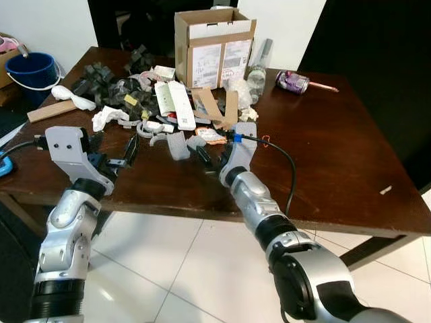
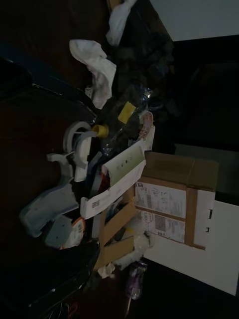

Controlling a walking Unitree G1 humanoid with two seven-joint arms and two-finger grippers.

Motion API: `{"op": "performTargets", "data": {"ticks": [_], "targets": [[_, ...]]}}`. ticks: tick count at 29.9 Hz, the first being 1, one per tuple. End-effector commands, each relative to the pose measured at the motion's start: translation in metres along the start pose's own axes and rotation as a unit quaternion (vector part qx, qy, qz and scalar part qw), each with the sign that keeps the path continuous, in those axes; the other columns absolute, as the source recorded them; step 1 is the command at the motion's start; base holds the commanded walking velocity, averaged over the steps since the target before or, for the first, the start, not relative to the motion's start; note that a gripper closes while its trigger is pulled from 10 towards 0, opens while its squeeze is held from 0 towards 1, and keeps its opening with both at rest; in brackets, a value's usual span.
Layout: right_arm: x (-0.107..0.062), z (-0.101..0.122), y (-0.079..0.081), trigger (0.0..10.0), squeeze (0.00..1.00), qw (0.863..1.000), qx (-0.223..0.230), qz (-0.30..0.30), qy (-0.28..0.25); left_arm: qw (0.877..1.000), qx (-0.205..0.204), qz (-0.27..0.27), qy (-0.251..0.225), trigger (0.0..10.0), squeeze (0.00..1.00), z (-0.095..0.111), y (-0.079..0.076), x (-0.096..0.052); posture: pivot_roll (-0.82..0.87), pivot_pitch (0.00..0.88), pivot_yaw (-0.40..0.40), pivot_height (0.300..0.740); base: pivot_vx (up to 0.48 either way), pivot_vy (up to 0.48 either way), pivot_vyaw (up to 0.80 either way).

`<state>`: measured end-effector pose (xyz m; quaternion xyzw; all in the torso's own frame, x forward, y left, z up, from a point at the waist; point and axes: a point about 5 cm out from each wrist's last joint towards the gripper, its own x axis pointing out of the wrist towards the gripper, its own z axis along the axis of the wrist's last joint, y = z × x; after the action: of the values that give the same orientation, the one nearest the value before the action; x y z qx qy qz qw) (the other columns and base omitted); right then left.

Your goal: Picking trash to rubbish bin

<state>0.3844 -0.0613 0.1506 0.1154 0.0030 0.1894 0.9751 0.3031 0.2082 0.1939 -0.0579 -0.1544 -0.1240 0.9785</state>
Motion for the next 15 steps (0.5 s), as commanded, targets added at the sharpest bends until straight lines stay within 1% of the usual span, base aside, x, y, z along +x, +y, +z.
{"op": "performTargets", "data": {"ticks": [1,15], "targets": [[-0.0033,-0.008,-0.001,10.0,0.0,1.0,0.001,0.0,0.012,1.0,0.008,-0.002,0.01,10.0,0.0,-0.0023,0.0012,-0.0036,0.25,0.121,-0.081,0.74,0.382,0.0,0.0],[-0.0025,-0.0077,0.0016,10.0,0.0,1.0,0.001,0.006,0.012,1.0,0.01,-0.004,0.012,10.0,0.0,-0.0028,-0.0005,-0.0046,0.25,0.125,-0.083,0.74,0.388,0.0,0.0]]}}
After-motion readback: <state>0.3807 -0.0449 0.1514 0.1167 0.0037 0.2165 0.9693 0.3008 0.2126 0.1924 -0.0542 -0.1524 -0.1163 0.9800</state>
